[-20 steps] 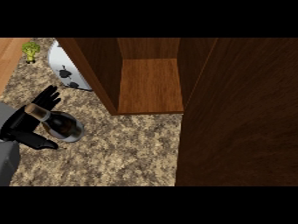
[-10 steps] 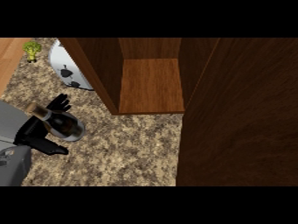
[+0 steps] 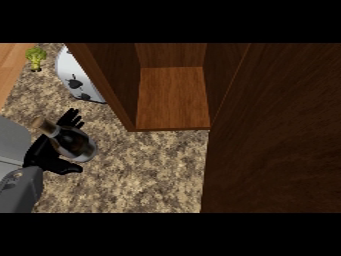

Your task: Pick up the wine, place it into the cabinet and close the cabinet

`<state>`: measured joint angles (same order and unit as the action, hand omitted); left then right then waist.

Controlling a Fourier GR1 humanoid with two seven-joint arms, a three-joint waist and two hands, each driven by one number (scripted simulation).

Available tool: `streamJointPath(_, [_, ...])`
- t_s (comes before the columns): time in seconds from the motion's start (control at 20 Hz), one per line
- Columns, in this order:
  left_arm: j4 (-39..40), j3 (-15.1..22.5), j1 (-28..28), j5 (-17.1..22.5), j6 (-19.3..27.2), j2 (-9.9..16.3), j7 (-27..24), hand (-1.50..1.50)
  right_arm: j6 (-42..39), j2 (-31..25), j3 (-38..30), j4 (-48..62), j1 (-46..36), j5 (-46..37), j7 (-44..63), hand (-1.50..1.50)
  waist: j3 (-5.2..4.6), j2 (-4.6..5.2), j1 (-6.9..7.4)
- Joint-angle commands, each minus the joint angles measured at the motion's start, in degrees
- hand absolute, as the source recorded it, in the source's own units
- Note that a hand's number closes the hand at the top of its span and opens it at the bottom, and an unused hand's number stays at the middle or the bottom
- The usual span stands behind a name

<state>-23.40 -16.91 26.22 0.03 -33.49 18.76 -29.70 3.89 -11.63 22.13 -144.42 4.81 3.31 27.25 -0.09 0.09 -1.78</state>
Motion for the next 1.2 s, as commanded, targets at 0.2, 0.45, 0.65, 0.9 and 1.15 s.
streamJointPath(0.2, [5.53,-3.34,2.99,4.23,-4.91,-0.34,0.48,-1.5,0.91,-0.64,2.94,-13.56,3.78,0.46,5.48,-1.5,-0.08,-0.05,-0.2])
streamJointPath(0.45, [6.82,-2.69,3.48,3.84,-4.49,-1.7,-0.05,-1.5,0.01,-1.52,1.17,-13.66,5.6,1.22,3.67,-1.5,-0.05,0.04,-0.32])
streamJointPath(0.65, [6.59,-2.74,4.87,4.21,-3.18,-3.01,-0.35,-1.5,-0.62,-1.08,0.05,-13.05,5.55,3.21,3.16,-1.5,-0.03,0.01,-0.32])
streamJointPath(0.9, [4.85,-1.48,3.27,3.99,-4.08,-4.45,-1.37,1.5,-2.4,-3.13,-3.82,-13.72,6.38,6.87,3.13,-1.5,0.05,-0.08,0.33])
streamJointPath(1.15, [2.75,1.25,2.84,0.54,1.23,-5.46,-6.44,1.5,-3.18,-2.44,-4.6,-10.79,6.82,6.76,-0.6,-1.5,0.06,-0.01,0.4])
